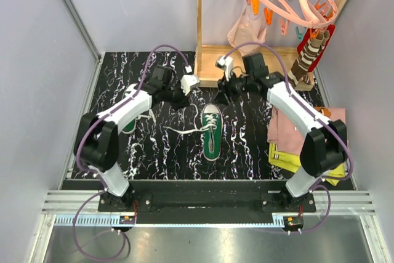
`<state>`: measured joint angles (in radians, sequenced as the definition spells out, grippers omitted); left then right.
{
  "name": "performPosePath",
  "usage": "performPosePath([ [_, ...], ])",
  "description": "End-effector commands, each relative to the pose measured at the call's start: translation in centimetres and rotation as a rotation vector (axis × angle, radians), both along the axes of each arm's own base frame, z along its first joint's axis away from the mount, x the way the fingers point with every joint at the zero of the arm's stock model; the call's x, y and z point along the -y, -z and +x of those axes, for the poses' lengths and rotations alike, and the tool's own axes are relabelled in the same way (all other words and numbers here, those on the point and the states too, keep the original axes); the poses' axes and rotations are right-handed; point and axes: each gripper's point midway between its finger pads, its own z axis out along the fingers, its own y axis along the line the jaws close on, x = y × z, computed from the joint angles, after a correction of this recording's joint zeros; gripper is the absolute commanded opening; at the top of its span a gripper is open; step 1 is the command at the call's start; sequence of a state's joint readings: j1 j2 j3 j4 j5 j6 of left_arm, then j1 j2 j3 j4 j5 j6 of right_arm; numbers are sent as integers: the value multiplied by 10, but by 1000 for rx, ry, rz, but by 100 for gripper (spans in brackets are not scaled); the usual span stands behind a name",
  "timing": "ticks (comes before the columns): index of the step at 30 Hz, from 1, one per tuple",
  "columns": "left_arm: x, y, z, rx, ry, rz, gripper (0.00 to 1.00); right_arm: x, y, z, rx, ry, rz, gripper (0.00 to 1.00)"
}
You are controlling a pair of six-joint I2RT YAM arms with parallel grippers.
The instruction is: Tie the shoes
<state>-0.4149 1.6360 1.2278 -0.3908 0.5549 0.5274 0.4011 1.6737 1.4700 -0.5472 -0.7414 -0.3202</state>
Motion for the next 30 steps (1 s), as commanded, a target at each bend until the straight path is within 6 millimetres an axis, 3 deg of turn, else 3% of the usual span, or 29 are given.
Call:
performPosePath([
  [1,1,19,22,-176,-97,-63,0,-8,6,-7,155,-49,-30,47],
  [2,3,16,28,-187,-103,-83,0,-12,12,-8,180,-60,-37,46],
  [3,0,26,32,-230,-124,-83,0,-23,16,-16,212,-110,-45,45],
  [7,2,38,31,-314,-123,-89,0,-60,44,-27,264,-217,-67,45],
  [14,-2,57,35,-390,-178,-85,0,-112,77,-30,274,-355,-67,45],
  [16,-3,60,36,-417,-191,-94,0,-122,93,-34,257,-386,-82,45],
  [21,-3,67,35,-452,-206,-99,0,-139,107,-35,245,-418,-81,45],
  [23,-1,69,35,-478,-220,-107,0,-147,122,-31,237,-414,-93,45],
  [30,-6,76,33,-514,-235,-104,0,-160,141,-31,256,-433,-113,46],
])
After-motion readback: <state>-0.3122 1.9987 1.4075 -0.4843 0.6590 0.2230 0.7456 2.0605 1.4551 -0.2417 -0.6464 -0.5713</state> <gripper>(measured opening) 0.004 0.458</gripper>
